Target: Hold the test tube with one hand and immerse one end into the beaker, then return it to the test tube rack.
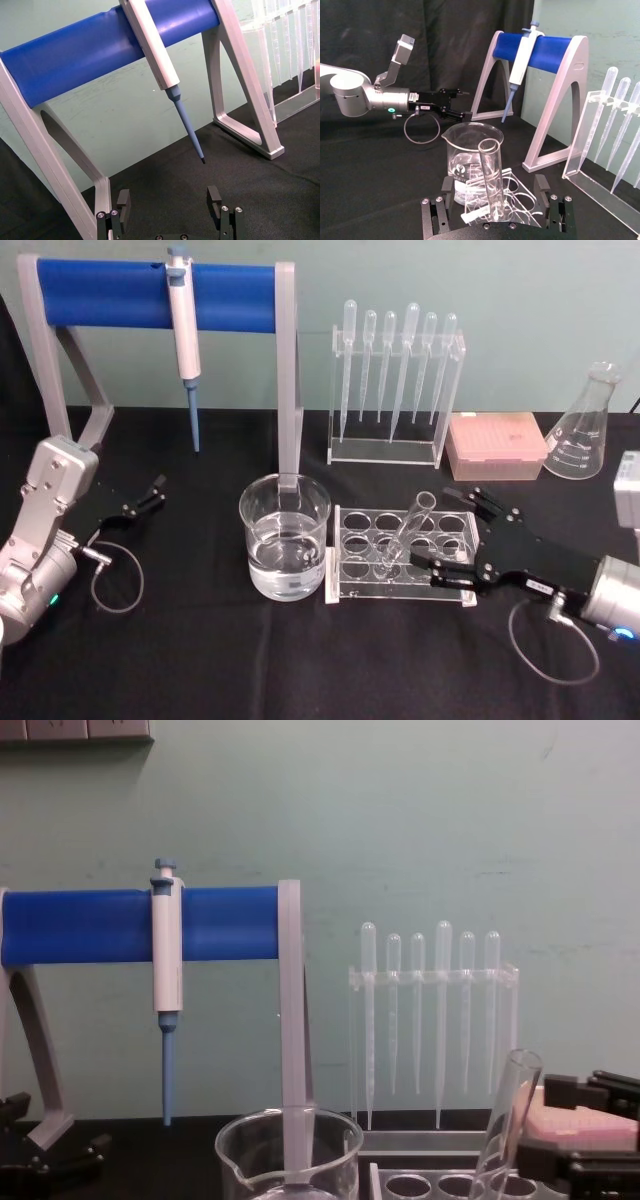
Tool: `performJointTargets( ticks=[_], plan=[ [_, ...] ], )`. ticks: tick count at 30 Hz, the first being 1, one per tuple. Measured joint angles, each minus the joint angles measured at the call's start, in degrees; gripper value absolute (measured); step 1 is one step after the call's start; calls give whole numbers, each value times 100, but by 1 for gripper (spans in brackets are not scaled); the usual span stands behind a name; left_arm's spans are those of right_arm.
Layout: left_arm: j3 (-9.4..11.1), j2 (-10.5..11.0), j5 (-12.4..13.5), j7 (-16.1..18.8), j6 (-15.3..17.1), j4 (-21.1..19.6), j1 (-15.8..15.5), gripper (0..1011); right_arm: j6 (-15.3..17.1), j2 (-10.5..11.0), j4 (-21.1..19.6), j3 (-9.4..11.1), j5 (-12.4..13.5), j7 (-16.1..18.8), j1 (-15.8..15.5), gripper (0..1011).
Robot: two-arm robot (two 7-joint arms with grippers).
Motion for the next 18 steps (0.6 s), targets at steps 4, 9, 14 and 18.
performJointTargets(
  ticks=[4,9,14,18],
  plan=[
    [0,0,0,0,0,0,0,1000,51,-93,120,-86,-2,44,155,1002],
    [0,0,0,0,0,0,0,1000,93,-196,199,-190,12,88,300,1003],
    [0,0,0,0,0,0,0,1000,130,-270,257,-267,17,87,397,1003],
    [0,0,0,0,0,0,1,1000,163,-317,308,-319,11,77,472,1003]
  ],
)
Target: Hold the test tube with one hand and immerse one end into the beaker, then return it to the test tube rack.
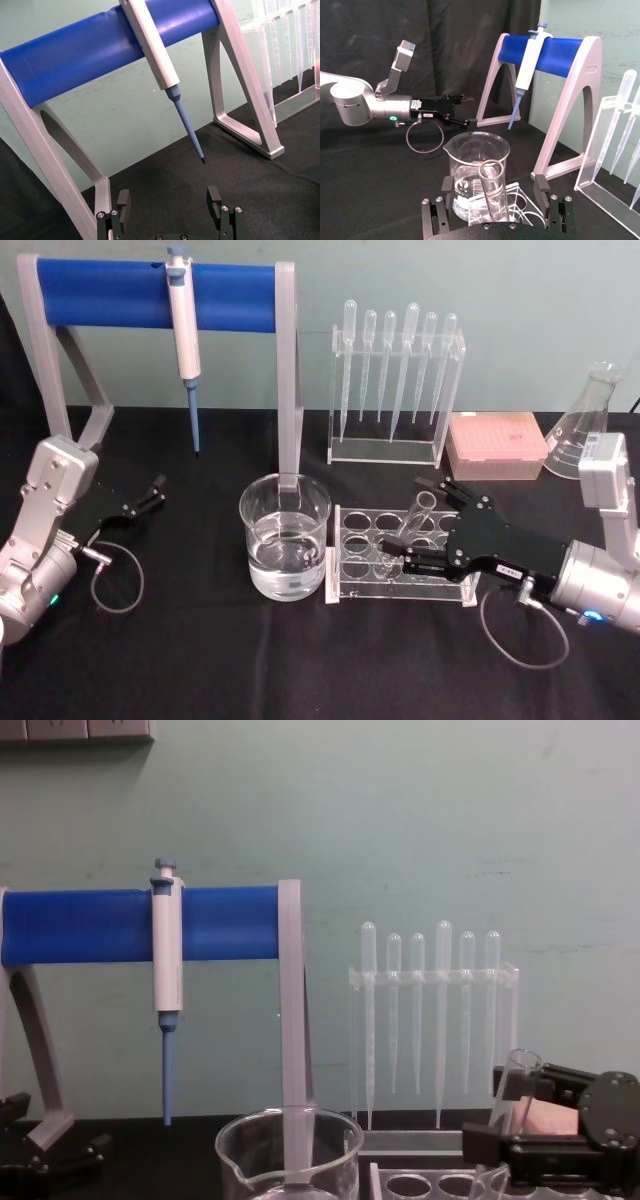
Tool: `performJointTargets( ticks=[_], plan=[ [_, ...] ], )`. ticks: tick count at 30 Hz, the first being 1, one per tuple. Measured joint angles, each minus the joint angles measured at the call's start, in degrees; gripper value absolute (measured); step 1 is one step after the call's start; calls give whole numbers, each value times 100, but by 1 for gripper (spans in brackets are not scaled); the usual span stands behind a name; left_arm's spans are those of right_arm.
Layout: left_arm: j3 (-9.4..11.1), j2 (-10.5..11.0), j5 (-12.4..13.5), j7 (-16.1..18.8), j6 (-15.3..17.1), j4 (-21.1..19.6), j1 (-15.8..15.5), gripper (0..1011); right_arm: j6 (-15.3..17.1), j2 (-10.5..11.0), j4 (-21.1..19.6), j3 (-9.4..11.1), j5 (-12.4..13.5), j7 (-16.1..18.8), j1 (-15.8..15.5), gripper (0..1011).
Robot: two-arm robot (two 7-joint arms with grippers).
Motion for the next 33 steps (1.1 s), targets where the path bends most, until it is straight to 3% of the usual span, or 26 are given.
performJointTargets(
  ticks=[16,29,33],
  plan=[
    [0,0,0,0,0,0,-1,1000,23,-24,25,-31,-14,-18,35,995],
    [0,0,0,0,0,0,0,1000,16,-18,16,-22,-14,-25,26,681],
    [0,0,0,0,0,0,0,1000,14,-16,13,-19,-14,-27,24,536]
  ],
)
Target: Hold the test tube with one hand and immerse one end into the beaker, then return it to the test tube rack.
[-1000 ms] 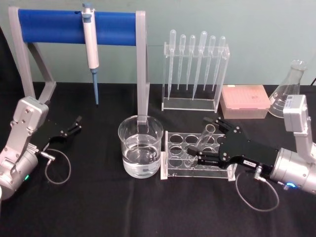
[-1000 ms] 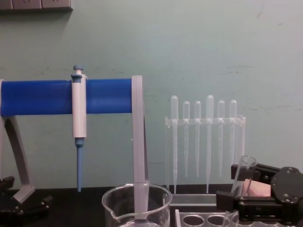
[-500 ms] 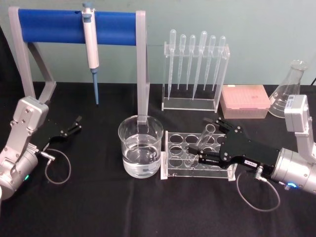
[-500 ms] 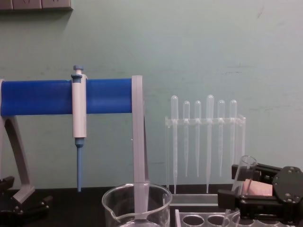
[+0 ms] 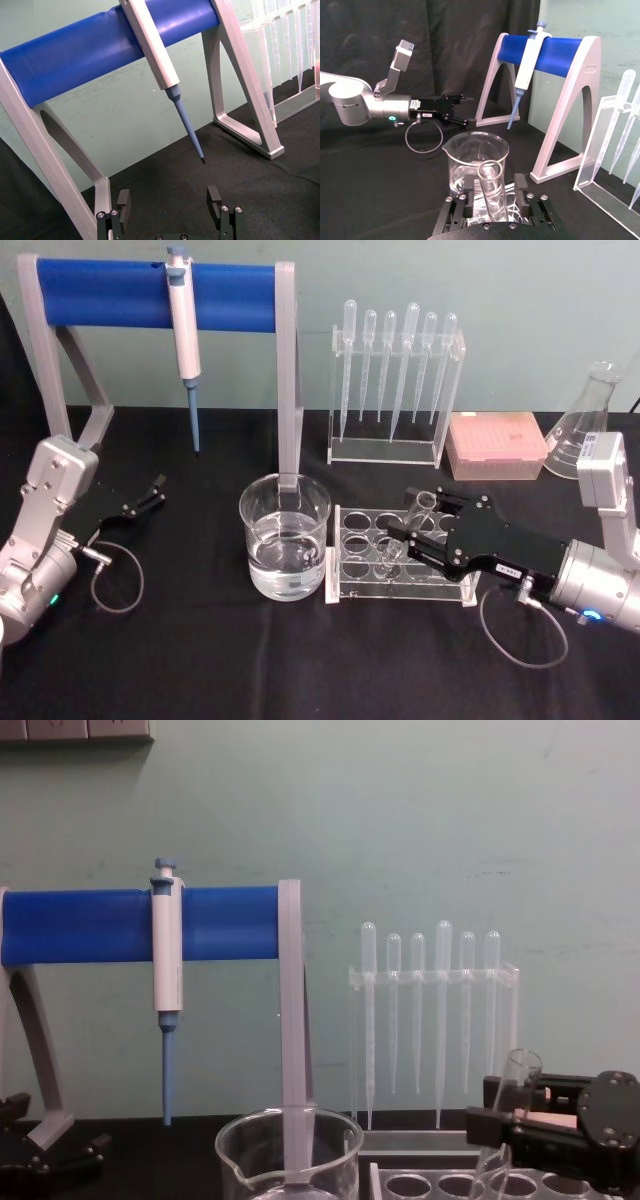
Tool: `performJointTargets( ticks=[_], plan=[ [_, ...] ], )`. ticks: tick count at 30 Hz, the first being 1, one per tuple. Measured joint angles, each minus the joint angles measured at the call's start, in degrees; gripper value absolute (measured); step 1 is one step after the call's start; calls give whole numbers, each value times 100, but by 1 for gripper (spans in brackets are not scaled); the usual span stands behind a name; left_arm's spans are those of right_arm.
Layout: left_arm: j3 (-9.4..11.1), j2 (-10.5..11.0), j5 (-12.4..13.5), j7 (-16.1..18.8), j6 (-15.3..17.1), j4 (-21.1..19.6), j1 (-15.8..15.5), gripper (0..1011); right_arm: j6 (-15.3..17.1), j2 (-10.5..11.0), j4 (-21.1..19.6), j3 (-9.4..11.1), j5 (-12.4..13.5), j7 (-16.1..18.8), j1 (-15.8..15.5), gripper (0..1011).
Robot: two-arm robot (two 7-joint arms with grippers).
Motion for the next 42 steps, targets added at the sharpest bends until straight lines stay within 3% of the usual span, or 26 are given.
performJointTargets(
  ticks=[9,27,42],
  plan=[
    [0,0,0,0,0,0,0,1000,-4,2,-4,6,2,-2,-3,243],
    [0,0,0,0,0,0,0,1000,-24,27,-24,3,12,42,49,237],
    [0,0,0,0,0,0,0,1000,455,325,-397,58,564,378,524,237]
  ],
)
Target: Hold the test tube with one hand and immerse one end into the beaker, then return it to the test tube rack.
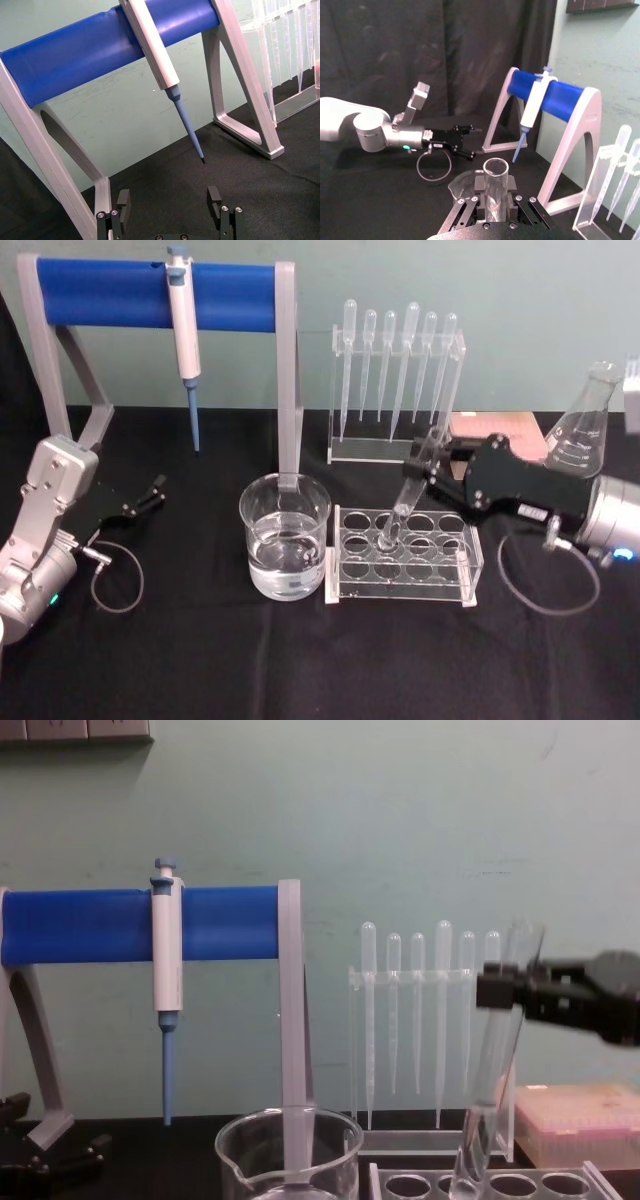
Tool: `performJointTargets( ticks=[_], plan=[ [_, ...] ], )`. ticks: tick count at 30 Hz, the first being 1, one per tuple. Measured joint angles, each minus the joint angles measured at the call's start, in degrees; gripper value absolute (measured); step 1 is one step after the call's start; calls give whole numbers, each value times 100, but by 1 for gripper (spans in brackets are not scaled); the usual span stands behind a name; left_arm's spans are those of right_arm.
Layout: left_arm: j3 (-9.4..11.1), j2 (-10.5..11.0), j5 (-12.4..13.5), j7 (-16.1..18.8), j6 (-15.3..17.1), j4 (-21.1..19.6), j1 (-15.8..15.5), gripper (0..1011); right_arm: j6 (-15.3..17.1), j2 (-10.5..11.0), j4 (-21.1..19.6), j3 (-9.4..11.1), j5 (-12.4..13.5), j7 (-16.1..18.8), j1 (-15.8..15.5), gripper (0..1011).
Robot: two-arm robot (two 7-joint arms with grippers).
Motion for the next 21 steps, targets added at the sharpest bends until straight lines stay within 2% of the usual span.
performJointTargets(
  ticks=[3,6,10,21],
  plan=[
    [0,0,0,0,0,0,0,1000,191,94,-72,-24,100,100,169,237],
    [0,0,0,0,0,0,0,1000,520,203,-141,-95,226,217,377,237],
    [0,0,0,0,0,0,0,1000,742,282,-214,-161,310,268,543,237],
    [0,0,0,0,0,0,0,1000,1121,417,-382,-304,395,117,814,237]
  ],
)
